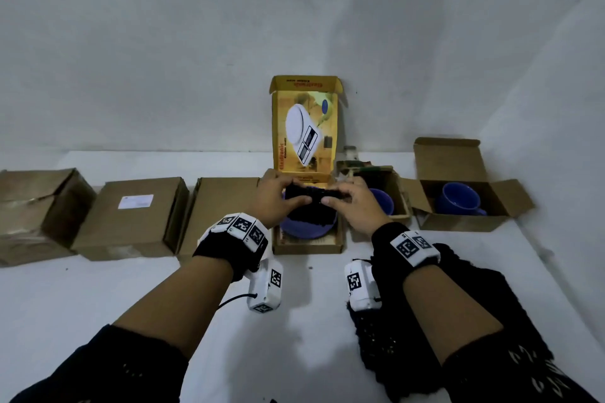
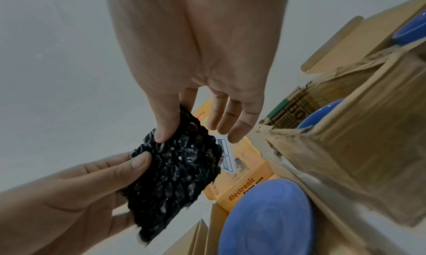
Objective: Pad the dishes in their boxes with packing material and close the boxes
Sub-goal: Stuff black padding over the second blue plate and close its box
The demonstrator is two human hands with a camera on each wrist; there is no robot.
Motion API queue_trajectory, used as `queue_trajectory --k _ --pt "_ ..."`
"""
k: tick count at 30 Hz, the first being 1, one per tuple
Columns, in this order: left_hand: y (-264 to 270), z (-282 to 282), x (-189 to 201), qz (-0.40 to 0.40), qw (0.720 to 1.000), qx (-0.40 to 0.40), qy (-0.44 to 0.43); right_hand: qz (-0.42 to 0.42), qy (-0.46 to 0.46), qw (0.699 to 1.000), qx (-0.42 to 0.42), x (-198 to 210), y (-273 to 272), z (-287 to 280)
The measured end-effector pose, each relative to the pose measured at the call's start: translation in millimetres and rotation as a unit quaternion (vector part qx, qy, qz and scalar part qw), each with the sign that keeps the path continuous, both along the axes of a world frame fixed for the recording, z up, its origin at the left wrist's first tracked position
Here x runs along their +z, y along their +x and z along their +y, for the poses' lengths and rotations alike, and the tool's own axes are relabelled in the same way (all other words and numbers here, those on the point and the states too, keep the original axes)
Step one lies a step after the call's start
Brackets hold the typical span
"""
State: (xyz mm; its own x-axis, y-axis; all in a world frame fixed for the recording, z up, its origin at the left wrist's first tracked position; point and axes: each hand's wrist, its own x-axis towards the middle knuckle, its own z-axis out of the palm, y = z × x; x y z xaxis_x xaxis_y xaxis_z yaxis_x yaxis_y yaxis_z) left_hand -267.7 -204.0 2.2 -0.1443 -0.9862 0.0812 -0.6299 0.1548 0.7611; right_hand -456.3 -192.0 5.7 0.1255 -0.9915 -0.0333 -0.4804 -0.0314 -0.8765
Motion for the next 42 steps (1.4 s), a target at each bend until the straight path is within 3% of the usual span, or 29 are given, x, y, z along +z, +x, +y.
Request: queue_trajectory --k 5,10,14,17,21,27,30,36,38,40,42 --pt "26 -22 -12 0.123 0.989 -0.021 0.085 -0.009 0.016 0.999 -0.03 -9 28 -24" --pt "29 -32 -27 0.131 0.987 0.025 0.088 0.06 -0.033 0.989 -0.128 -19 50 -38" --pt "26 -46 -39 0.12 0.986 0.096 0.068 0.087 -0.084 0.984 -0.133 -26 63 -45" --pt "24 -56 -47 0.121 0.981 0.131 0.073 0.037 -0.1 0.989 -0.098 -41 64 -57" --pt "24 -68 -54 0.194 0.967 0.119 0.117 -0.029 -0.071 0.996 -0.048 -48 67 -65" --pt "20 -69 -56 0.287 0.937 0.099 0.171 -0.113 0.014 0.991 -0.064 -56 62 -79" --pt "20 -69 -61 0.273 0.941 0.109 0.166 -0.13 0.043 0.989 -0.055 -58 60 -86" --pt "16 -71 -66 0.246 0.954 0.095 0.142 0.03 0.061 0.998 -0.011 -50 47 -104" --pt "20 -73 -69 0.17 0.971 0.118 0.119 0.093 0.036 0.994 -0.052 -48 41 -115" --pt "27 -75 -73 0.046 0.985 0.135 0.101 0.166 0.01 0.983 -0.079 -48 36 -126" --pt "32 -76 -76 -0.04 0.986 0.107 0.119 0.232 0.008 0.97 -0.079 -52 35 -134"
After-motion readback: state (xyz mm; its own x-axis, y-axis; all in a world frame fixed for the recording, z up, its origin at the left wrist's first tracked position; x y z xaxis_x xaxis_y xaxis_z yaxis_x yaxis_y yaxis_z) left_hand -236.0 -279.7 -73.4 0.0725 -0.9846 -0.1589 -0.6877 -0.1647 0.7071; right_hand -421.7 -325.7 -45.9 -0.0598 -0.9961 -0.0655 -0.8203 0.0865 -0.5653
